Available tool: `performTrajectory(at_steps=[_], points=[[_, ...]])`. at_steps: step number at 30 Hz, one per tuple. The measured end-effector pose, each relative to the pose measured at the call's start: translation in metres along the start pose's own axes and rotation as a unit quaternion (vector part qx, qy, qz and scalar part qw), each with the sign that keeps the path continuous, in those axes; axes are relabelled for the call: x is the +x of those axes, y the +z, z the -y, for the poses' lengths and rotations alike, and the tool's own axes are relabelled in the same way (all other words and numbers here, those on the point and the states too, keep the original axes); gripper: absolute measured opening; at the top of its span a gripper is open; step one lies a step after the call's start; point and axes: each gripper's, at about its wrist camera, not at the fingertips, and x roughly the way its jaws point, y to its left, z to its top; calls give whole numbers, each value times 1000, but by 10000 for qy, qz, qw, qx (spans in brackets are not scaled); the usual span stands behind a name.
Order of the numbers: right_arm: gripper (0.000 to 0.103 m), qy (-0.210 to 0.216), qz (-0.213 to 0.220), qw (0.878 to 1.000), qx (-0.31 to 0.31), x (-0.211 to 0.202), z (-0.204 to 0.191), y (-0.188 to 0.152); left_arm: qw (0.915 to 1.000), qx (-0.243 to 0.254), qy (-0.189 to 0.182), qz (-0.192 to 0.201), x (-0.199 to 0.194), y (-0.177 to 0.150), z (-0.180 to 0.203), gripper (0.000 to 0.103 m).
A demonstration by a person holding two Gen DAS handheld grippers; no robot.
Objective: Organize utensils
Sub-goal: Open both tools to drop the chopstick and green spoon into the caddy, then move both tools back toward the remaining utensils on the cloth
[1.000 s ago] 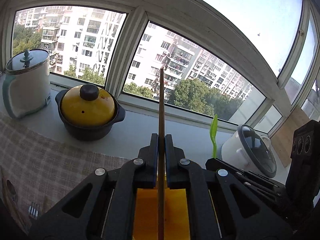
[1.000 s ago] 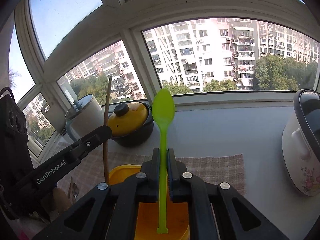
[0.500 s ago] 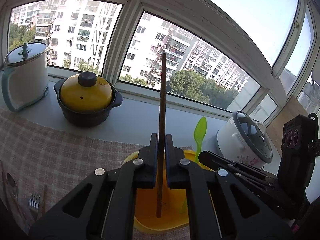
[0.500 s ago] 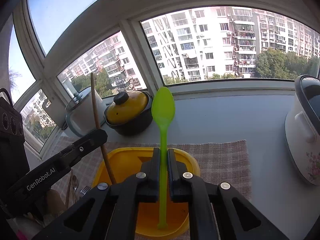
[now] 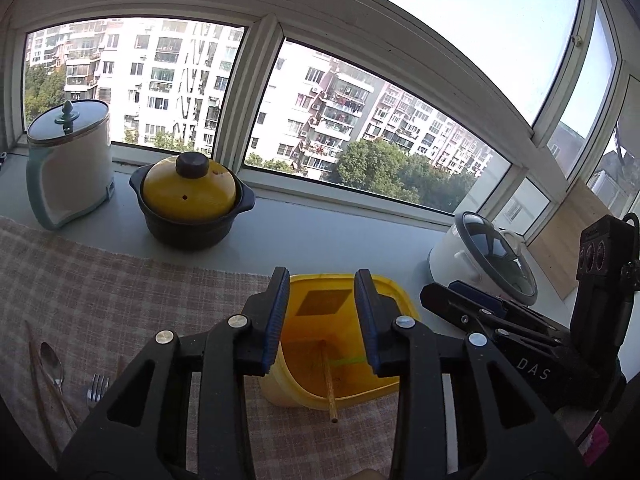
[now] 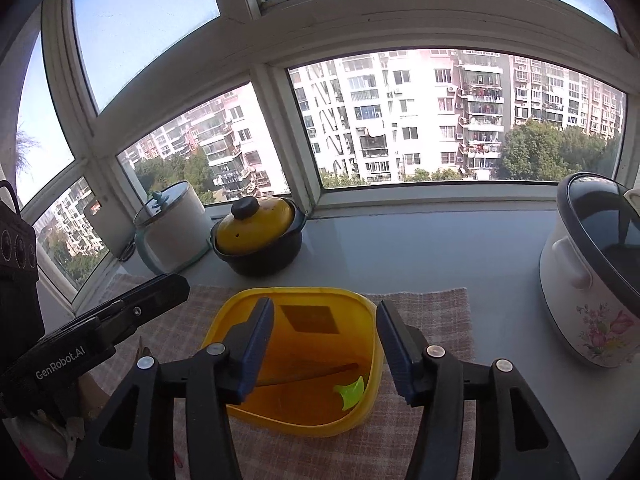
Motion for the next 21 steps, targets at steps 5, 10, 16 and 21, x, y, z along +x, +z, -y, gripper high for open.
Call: performTrajectory(at_steps=[5, 10, 16, 21], points=[[69, -18, 96, 10000, 1, -12, -9, -4, 9999, 96, 45, -48, -15, -5, -5, 32], [81, 31, 227, 9997, 45, -23, -19, -9, 9999, 17, -115, -61, -32, -14, -20, 34], [92, 182, 459, 9987, 132, -40, -32, -21, 9997, -248, -48, 60, -57, -37, -55, 34], [96, 216, 502, 9984, 158, -44, -45, -31, 9992, -204, 318, -90, -81, -54, -82, 55]])
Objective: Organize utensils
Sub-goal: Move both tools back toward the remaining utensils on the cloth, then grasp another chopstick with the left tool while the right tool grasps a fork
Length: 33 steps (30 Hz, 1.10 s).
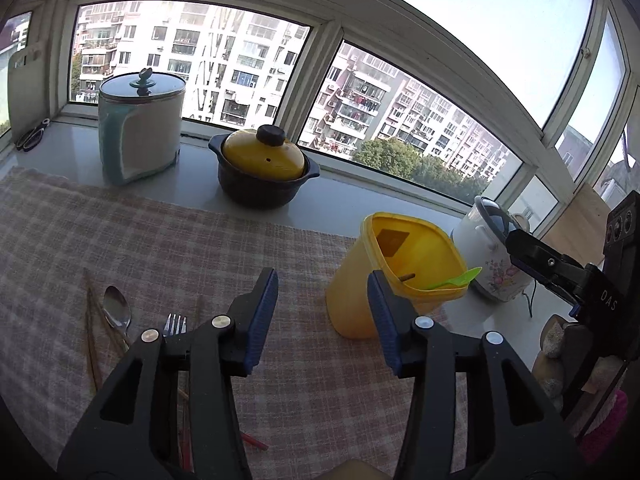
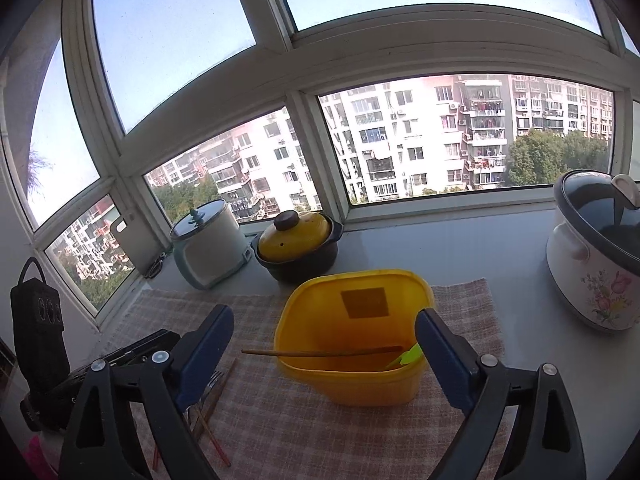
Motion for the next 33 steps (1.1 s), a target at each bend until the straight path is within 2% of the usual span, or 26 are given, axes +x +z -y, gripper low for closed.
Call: performTrajectory(at_steps=[2, 8, 10, 13, 15, 17, 19, 22, 25, 27, 31, 33], points=[[102, 2, 64, 10000, -53, -2, -6, -5, 9998, -47, 165, -52, -8, -7, -14, 60], [103, 142, 62, 9996, -238, -2, -29, -18, 9955, -398, 767, -378, -25, -24, -67, 60], [103, 168, 48, 9994, -308, -1, -37, -23, 9938, -527, 837, -503, -29, -30, -85, 60], [103, 251, 35, 9987, -445, 2, -50, -29, 9918, -588, 966, -587, -37, -39, -106, 53], [103, 246, -21, 9979, -602, 6, -59, -32, 9903, -578, 1059, -682, -40, -46, -116, 41], [103, 253, -73, 9966, -786, 11, -68, -35, 9889, -653, 1098, -755, -43, -52, -127, 38], [102, 371, -212, 9947, -937, 18, -77, -39, 9877, -715, 1091, -865, -43, -59, -137, 31], [97, 534, -521, 9905, -1154, 30, -92, -46, 9863, -748, 1110, -964, -44, -67, -147, 30], [93, 549, -819, 9865, -1306, 43, -104, -54, 9844, -882, 1059, -1090, -43, -73, -156, 22], [83, 628, -1036, 9836, -1334, 53, -111, -58, 9837, -942, 1021, -1144, -42, -75, -161, 22], [74, 812, -1413, 9775, -1342, 72, -124, -66, 9820, -1015, 1006, -1236, -37, -79, -170, 22], [69, 912, -1600, 9739, -1324, 81, -131, -71, 9814, -1010, 1016, -1275, -33, -79, -174, 18]])
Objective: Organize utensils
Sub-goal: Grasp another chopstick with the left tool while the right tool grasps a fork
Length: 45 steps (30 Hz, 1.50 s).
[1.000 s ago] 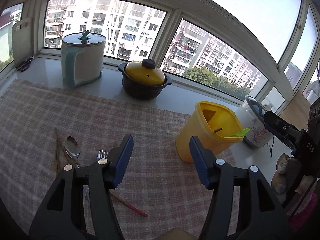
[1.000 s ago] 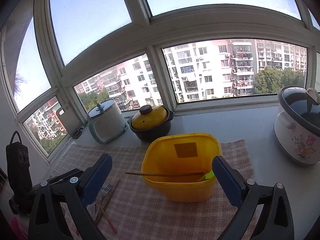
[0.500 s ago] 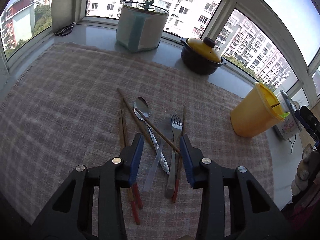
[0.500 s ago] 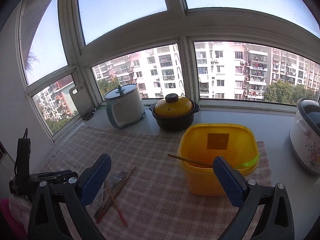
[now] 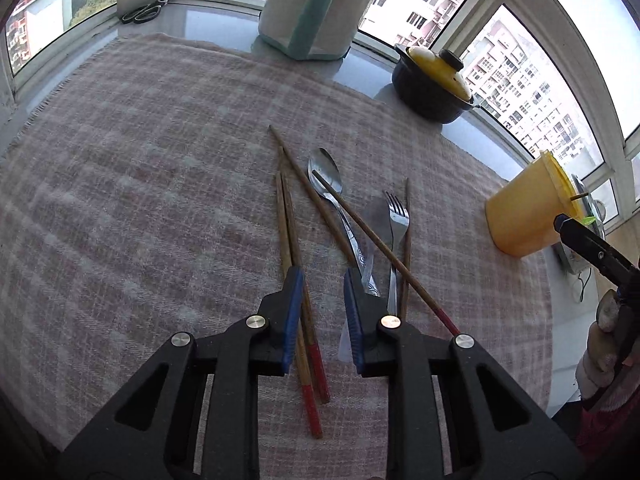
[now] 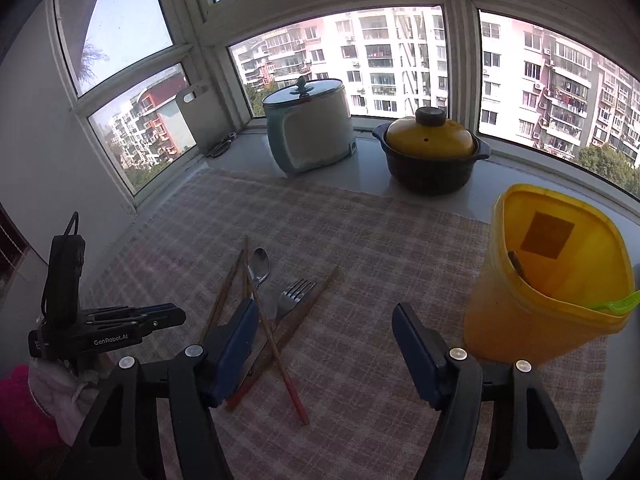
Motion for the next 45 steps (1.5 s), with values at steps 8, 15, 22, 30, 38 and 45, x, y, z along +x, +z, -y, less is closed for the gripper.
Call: performTrajectory(at_steps=[8, 15, 22, 30, 38, 45], points=[[47, 603, -795, 9950, 97, 52, -16, 0, 9997, -75, 8, -232, 20, 3, -13, 13], [34, 1021, -1350, 9837, 615, 96, -10, -5, 9992, 53, 14, -391, 33, 3, -12, 13], [31, 1071, -1583, 9780, 831, 118, -7, -6, 9988, 75, 8, -480, 45, 8, -13, 13], [29, 959, -1688, 9795, 544, 127, -18, -5, 9982, 195, 182, -540, 54, 11, -14, 13], [29, 912, -1724, 9798, 443, 134, -22, -1, 9969, 346, 359, -604, 58, 13, -17, 13], [27, 891, -1790, 9787, 474, 143, -22, 1, 9952, 541, 451, -683, 66, 17, -9, 13]])
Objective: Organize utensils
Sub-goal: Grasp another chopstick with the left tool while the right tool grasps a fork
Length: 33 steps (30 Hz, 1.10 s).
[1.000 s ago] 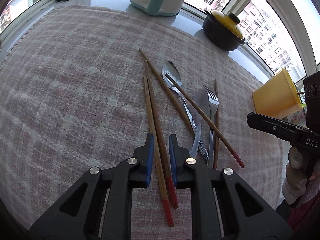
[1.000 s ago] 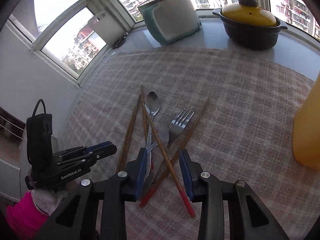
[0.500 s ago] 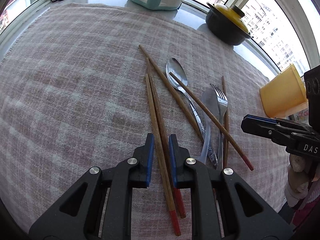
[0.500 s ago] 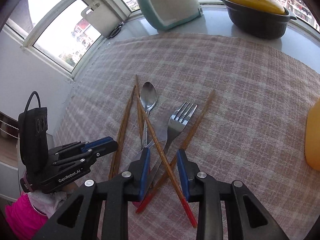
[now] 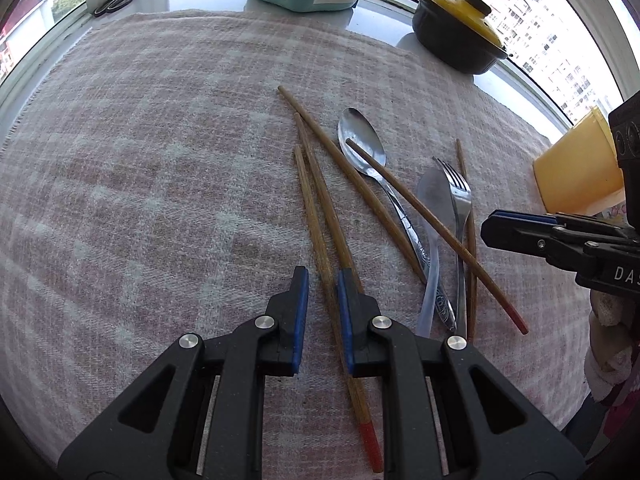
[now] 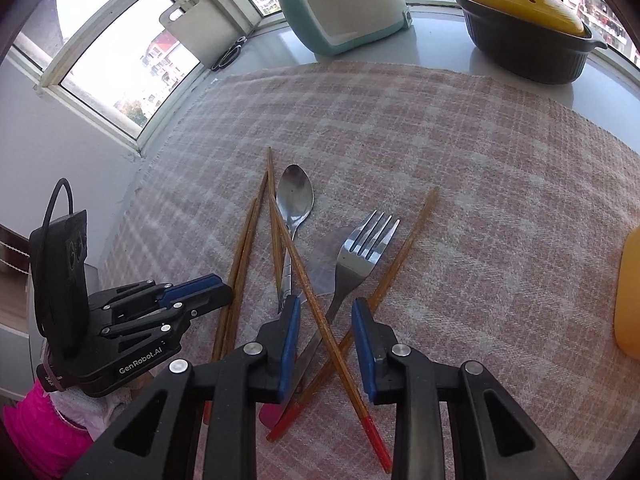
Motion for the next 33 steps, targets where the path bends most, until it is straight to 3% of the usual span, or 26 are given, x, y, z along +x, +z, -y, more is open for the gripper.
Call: performTrajectory(at_steps=[5, 16, 24, 30, 33], points=[[23, 103, -85, 9998, 162, 8, 4, 4, 9992, 291, 257, 35, 4, 4, 13, 13], [14, 286, -207, 9982, 481, 20, 11, 12, 9997, 160, 173, 63, 0, 2, -1, 7], [15, 16, -312, 9984, 467, 19, 9, 14, 9998, 59, 156, 68, -3, -1, -8, 6], [22, 46, -390, 9972, 635, 21, 13, 20, 9999, 11, 125, 70, -4, 0, -10, 6], [27, -145, -436, 9968, 651, 22, 14, 22, 9999, -3, 134, 91, -5, -1, -11, 6]])
